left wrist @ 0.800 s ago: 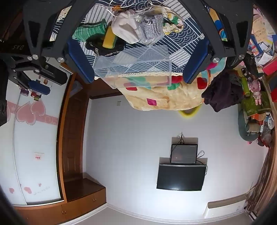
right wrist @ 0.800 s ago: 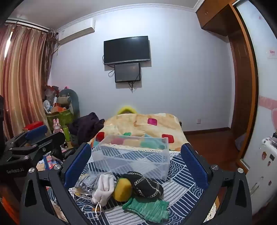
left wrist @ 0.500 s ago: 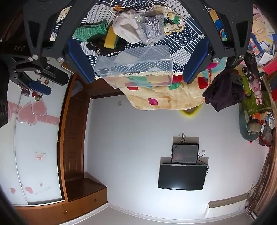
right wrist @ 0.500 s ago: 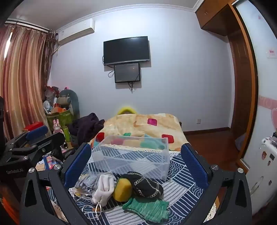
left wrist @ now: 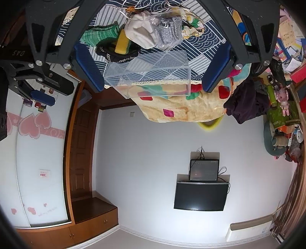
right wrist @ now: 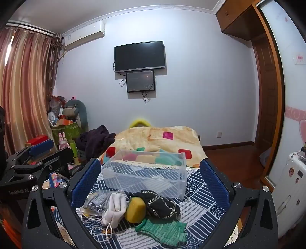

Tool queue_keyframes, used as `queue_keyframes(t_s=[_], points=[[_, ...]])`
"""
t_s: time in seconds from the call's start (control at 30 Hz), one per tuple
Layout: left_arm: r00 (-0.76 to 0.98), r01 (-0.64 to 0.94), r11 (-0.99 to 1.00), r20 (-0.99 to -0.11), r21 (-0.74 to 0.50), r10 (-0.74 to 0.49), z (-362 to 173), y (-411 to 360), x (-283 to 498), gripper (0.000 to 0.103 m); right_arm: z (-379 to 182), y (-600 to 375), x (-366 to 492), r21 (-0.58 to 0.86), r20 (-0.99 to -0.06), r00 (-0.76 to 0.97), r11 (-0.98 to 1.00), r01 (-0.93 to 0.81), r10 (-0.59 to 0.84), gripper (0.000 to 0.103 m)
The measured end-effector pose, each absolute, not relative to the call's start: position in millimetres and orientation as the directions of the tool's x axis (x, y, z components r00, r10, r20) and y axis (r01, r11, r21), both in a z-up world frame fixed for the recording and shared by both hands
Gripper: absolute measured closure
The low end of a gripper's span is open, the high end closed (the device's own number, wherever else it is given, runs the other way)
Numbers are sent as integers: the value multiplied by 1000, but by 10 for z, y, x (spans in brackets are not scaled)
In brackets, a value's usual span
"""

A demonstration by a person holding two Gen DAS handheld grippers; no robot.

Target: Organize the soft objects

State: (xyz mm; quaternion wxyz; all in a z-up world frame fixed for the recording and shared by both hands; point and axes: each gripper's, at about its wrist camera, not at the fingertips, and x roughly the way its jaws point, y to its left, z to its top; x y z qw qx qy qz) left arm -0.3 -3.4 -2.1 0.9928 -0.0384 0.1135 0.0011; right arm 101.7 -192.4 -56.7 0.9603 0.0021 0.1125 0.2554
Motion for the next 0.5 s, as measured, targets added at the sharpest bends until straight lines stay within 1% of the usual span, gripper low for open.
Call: queue_keyframes(t_s=[0.5], points=[[975,-7,997,-222,-73,-9,-1,-41,-14,0,-552,-1945,999,66,-217,845,871,-488,489,0]])
